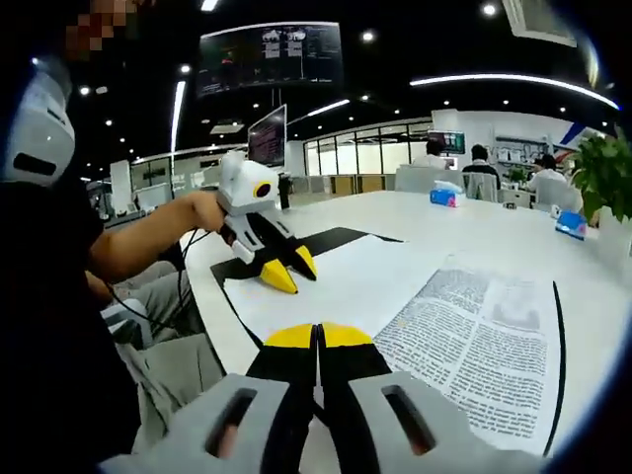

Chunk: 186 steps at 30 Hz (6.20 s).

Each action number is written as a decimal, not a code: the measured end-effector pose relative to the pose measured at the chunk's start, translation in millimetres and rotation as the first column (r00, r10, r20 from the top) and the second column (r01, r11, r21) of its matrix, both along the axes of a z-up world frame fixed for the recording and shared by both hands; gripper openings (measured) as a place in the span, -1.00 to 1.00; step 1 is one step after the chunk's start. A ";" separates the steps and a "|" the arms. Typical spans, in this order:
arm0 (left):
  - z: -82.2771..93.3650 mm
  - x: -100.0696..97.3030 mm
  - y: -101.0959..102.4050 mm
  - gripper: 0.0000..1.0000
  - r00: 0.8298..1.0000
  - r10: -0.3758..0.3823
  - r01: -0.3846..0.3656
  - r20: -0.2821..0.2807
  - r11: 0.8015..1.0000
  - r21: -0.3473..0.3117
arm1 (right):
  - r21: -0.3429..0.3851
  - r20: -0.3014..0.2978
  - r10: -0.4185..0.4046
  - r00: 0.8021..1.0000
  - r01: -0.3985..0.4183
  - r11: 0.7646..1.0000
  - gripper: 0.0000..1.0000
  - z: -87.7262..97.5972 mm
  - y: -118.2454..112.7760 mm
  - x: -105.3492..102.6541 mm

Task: Flip through the bound document one page at a time

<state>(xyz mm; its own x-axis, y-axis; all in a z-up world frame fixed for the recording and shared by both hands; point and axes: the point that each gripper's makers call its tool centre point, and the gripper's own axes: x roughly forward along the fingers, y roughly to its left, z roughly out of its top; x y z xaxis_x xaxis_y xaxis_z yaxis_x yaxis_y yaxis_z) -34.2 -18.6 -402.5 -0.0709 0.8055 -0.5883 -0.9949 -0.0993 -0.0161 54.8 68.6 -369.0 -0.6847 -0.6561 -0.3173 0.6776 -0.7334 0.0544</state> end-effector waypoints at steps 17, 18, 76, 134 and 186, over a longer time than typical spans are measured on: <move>0.2 -0.8 -0.7 -0.58 1.000 -0.016 0.016 -0.015 1.000 -0.012 | 0.052 0.076 -0.036 0.996 0.032 0.998 -0.96 -20.6 2.5 -29.9; 0.3 -0.7 -0.9 -0.58 1.000 -0.018 0.018 -0.014 1.000 -0.010 | 0.048 0.085 -0.043 0.995 0.039 0.998 -0.96 -20.3 2.8 -33.0; 1.8 1.2 0.2 -0.61 0.999 -0.051 0.051 -0.007 0.998 0.045 | 0.172 0.127 -0.168 0.978 0.145 0.974 -0.95 -24.7 37.7 -264.0; -0.6 5.0 -0.8 -0.66 0.999 0.036 -0.037 -0.017 0.997 -0.064 | 0.345 -0.112 -0.228 0.967 0.253 0.904 -0.95 -29.9 45.0 -119.0; -0.1 3.2 -1.5 -0.69 0.998 0.061 -0.062 -0.015 0.997 -0.053 | 0.271 -0.114 -0.208 0.972 0.232 0.934 -0.96 -23.4 -3.1 -15.1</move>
<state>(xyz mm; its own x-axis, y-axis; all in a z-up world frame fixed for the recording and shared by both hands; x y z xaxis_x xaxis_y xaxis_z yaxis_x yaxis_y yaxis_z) -31.0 -20.0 -402.6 -0.1273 0.7671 -0.6288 -0.9870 -0.1604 0.0041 39.7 65.5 -392.5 -0.8331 -0.3789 -0.4030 0.4912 -0.8418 -0.2239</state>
